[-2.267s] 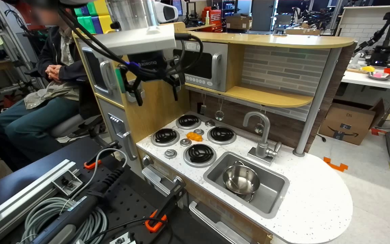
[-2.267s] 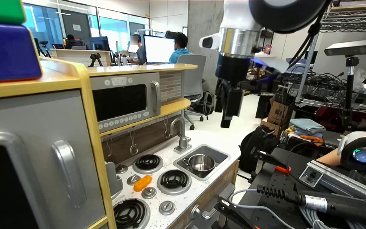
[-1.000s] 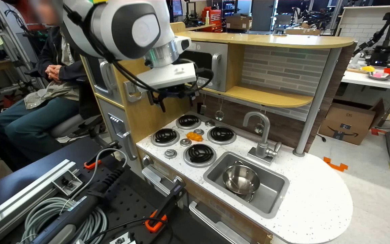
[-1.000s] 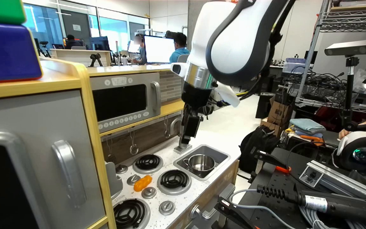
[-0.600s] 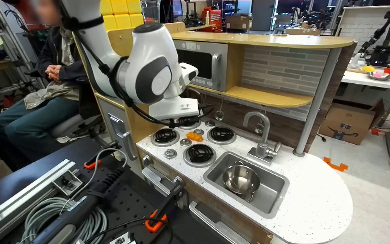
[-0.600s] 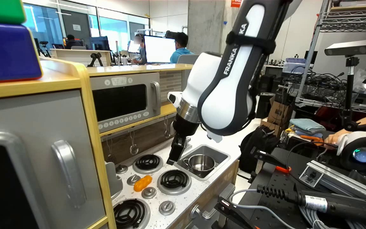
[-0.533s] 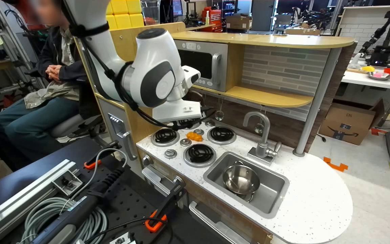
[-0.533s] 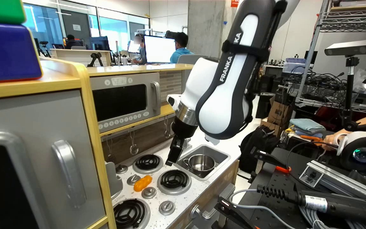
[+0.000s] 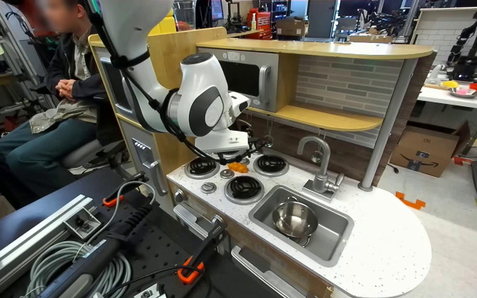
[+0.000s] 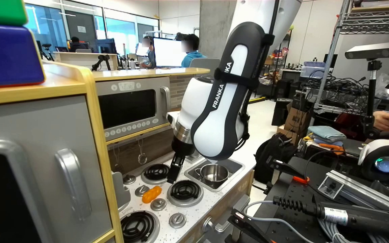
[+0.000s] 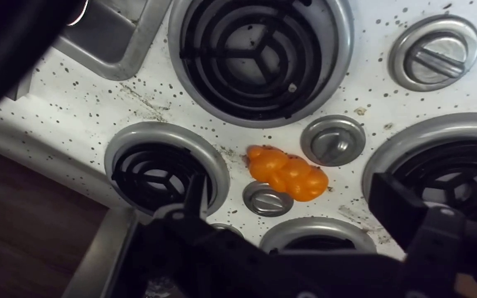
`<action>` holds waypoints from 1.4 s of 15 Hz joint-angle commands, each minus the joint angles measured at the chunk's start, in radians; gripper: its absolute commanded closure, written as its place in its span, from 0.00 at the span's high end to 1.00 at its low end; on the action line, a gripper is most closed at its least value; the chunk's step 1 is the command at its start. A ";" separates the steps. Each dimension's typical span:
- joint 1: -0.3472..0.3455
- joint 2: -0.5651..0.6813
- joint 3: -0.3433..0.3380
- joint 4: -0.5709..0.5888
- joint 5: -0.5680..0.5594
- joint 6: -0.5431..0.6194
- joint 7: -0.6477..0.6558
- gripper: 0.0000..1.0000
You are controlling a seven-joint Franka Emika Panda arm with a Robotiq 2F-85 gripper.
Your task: Put the thing on the stovetop inside the pot in the sink
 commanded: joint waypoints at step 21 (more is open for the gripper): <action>0.216 0.417 -0.132 0.480 0.083 0.070 0.260 1.00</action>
